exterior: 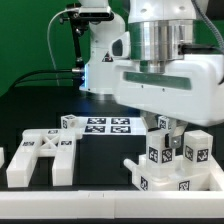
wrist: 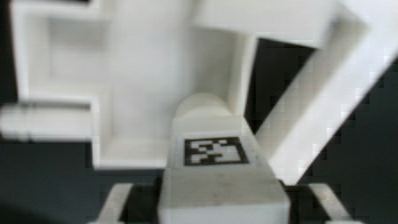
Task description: Assemble chair
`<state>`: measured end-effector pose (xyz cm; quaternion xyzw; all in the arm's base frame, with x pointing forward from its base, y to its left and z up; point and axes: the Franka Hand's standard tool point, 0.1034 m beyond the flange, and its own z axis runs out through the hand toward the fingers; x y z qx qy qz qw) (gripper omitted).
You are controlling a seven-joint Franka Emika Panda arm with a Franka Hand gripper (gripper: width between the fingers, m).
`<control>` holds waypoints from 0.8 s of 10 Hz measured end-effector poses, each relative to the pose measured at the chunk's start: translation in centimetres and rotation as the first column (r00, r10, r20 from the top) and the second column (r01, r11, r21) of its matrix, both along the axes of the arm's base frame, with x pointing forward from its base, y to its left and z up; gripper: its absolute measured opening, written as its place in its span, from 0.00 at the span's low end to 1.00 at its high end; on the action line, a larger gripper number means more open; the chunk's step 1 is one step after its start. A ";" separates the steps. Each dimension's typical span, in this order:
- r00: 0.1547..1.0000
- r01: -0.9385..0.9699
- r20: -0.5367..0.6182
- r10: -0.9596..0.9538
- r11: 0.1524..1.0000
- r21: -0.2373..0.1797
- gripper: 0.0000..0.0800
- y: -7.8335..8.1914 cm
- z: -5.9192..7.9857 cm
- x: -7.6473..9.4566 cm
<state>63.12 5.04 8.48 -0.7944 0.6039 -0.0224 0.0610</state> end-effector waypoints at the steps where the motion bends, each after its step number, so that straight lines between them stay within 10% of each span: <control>1: 0.997 0.070 0.007 -0.070 0.997 0.027 0.36 -0.3 0.1 0.2; 8: 0.836 -0.546 0.026 0.549 0.835 -0.068 0.80 -0.2 0.3 0.4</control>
Offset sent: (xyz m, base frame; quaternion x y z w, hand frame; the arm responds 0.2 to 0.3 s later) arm 0.0000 0.0000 0.0000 0.0000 0.0000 -0.0650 0.9979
